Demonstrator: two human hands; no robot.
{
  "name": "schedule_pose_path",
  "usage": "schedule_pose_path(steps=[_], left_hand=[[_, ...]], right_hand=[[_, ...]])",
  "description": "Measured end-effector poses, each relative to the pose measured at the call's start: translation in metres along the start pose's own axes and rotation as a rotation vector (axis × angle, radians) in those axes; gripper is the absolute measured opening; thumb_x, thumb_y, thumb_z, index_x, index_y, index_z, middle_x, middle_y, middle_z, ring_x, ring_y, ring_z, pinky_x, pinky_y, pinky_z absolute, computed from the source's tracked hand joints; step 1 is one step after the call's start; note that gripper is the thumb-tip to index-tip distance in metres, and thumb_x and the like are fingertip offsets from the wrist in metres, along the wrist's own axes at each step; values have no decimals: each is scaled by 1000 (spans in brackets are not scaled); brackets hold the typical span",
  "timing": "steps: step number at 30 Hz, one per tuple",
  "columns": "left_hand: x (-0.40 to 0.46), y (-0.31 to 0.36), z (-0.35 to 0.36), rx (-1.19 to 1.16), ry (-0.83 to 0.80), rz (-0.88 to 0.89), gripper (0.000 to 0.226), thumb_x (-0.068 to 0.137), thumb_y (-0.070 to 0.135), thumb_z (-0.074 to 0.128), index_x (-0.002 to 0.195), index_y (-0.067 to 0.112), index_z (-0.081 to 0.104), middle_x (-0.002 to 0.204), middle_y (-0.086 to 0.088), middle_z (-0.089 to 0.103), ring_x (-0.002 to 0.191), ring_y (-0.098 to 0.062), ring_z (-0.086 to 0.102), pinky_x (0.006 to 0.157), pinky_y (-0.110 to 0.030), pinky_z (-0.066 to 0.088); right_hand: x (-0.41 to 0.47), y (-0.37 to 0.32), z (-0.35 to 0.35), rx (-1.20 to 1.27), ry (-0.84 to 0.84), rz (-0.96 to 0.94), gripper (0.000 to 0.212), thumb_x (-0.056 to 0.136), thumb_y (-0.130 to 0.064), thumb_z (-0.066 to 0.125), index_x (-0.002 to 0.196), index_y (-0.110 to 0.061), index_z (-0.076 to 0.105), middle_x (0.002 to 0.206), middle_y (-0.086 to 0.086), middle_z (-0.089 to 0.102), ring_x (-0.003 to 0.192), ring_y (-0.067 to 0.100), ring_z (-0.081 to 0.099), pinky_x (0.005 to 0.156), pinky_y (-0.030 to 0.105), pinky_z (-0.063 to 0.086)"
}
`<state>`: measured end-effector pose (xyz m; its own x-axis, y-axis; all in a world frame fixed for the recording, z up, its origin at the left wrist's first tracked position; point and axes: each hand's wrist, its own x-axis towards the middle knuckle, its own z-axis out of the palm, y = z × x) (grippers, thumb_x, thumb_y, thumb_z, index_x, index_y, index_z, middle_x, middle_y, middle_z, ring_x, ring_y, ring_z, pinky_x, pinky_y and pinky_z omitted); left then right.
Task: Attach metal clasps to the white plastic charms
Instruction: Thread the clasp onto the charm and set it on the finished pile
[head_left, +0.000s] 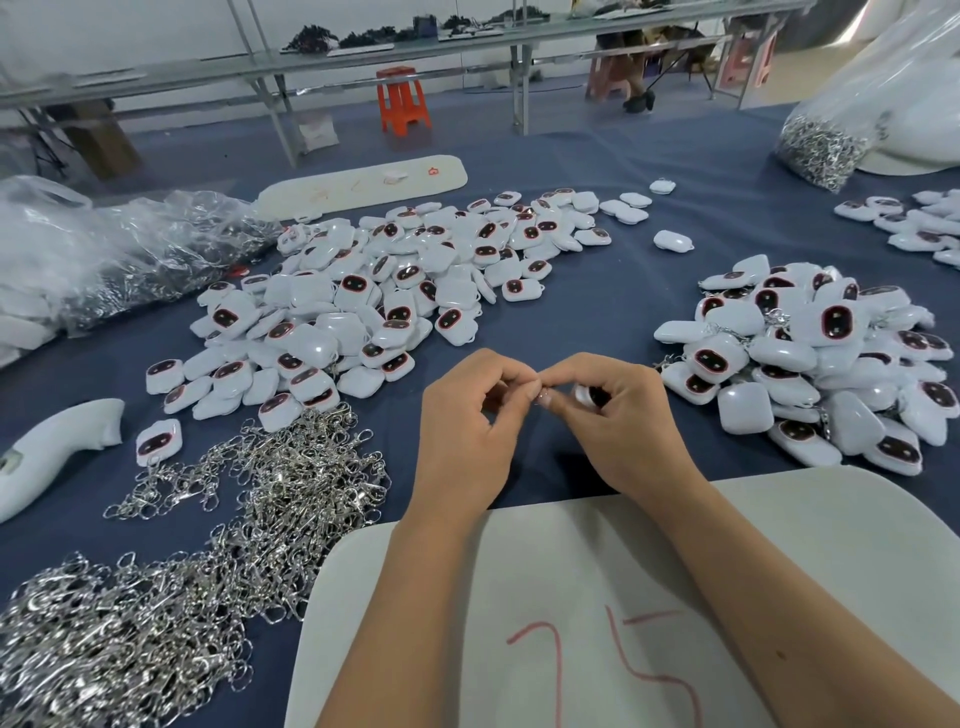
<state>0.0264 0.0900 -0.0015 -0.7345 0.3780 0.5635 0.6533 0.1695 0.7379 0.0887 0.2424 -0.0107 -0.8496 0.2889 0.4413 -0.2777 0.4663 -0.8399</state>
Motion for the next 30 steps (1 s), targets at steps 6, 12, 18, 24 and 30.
schedule_pose_path(steps=[6,12,18,24,30], left_hand=[[0,2,-5,-30,-35,-15,14,90,10,71,84,23,74,85,13,71,86,-16,68,74,-25,52],[-1,0,-4,2,-48,-14,13,89,11,70,85,23,74,86,13,70,85,-16,67,73,-29,53],[-1,-3,-2,76,-62,-20,12,90,10,69,84,21,70,84,14,68,83,-13,64,71,-23,50],[0,-3,-3,54,-89,-41,13,90,9,70,83,20,70,83,14,68,82,-12,64,71,-18,47],[-1,-2,-1,54,-118,-86,16,93,6,66,83,18,68,81,12,68,80,-14,65,71,-23,50]], right_hand=[[1,-2,-3,7,-7,52,20,93,-5,74,94,-23,83,86,-10,77,85,14,71,78,25,54],[0,-5,-1,-67,-19,30,18,95,-1,71,94,-15,83,80,-12,72,80,7,66,74,11,42],[0,-7,-2,-136,-65,-6,18,97,-1,68,93,-13,81,77,-8,67,79,13,63,74,21,48],[-1,-8,-3,-78,-95,74,20,97,-2,66,88,-13,80,73,-8,66,72,6,59,70,16,44],[1,-7,-3,-66,-147,123,23,98,-5,66,82,-16,78,67,-6,63,65,5,52,63,18,40]])
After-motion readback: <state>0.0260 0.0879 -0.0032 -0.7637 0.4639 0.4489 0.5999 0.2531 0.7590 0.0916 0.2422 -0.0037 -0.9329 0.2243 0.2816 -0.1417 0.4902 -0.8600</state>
